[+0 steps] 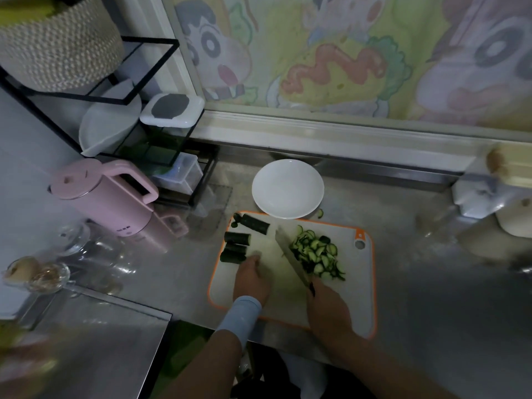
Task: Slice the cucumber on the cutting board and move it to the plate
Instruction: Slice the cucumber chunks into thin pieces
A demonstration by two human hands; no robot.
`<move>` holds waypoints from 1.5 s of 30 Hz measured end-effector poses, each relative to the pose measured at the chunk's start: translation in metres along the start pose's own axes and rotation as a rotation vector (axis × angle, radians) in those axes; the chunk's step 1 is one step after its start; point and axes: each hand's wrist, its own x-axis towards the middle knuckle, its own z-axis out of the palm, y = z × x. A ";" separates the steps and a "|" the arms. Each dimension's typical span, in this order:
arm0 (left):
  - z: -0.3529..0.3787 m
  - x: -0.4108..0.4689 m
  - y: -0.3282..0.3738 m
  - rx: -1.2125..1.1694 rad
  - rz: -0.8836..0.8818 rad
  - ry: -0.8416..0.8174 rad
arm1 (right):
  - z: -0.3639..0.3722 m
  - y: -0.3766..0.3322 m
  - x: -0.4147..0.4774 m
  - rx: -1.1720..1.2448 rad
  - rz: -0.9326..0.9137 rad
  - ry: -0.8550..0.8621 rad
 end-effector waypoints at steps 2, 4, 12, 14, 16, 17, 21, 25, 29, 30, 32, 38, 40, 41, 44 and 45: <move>0.005 0.000 0.001 0.023 0.029 -0.017 | -0.009 0.001 0.002 -0.013 0.006 0.016; 0.006 0.001 0.005 0.056 0.049 -0.035 | -0.016 0.002 0.003 -0.008 0.009 0.045; 0.021 0.013 0.030 0.098 0.118 -0.107 | -0.044 0.021 0.018 -0.052 0.013 0.075; 0.027 0.016 0.041 0.089 0.104 -0.102 | -0.053 0.026 0.019 -0.038 -0.031 0.079; 0.033 0.020 0.053 0.100 0.096 -0.078 | -0.061 0.032 0.020 0.030 -0.077 0.120; 0.036 0.023 0.059 0.111 0.100 -0.068 | -0.066 0.034 0.022 0.058 -0.085 0.141; 0.048 0.035 0.088 0.132 0.172 -0.136 | -0.097 0.045 0.043 0.024 -0.048 0.236; 0.067 0.047 0.111 0.265 0.247 -0.325 | -0.118 0.065 0.070 0.002 0.030 0.178; 0.083 0.046 0.118 0.371 0.314 -0.324 | -0.131 0.080 0.085 -0.015 0.043 0.089; 0.084 0.046 0.120 0.384 0.346 -0.273 | -0.133 0.082 0.089 0.009 0.042 0.072; 0.086 0.050 0.124 0.403 0.420 -0.124 | -0.139 0.086 0.096 0.043 0.045 0.039; 0.099 0.061 0.147 0.711 0.319 -0.173 | -0.157 0.091 0.120 0.077 -0.025 -0.036; 0.105 0.062 0.150 0.816 0.279 -0.168 | -0.160 0.096 0.125 0.079 -0.050 -0.042; 0.109 0.063 0.151 0.852 0.275 -0.157 | -0.161 0.100 0.127 0.082 -0.057 -0.041; 0.115 0.063 0.151 0.872 0.262 -0.127 | -0.163 0.108 0.128 0.078 -0.059 -0.055; 0.114 0.062 0.152 0.834 0.249 -0.113 | -0.164 0.109 0.127 0.071 -0.067 -0.066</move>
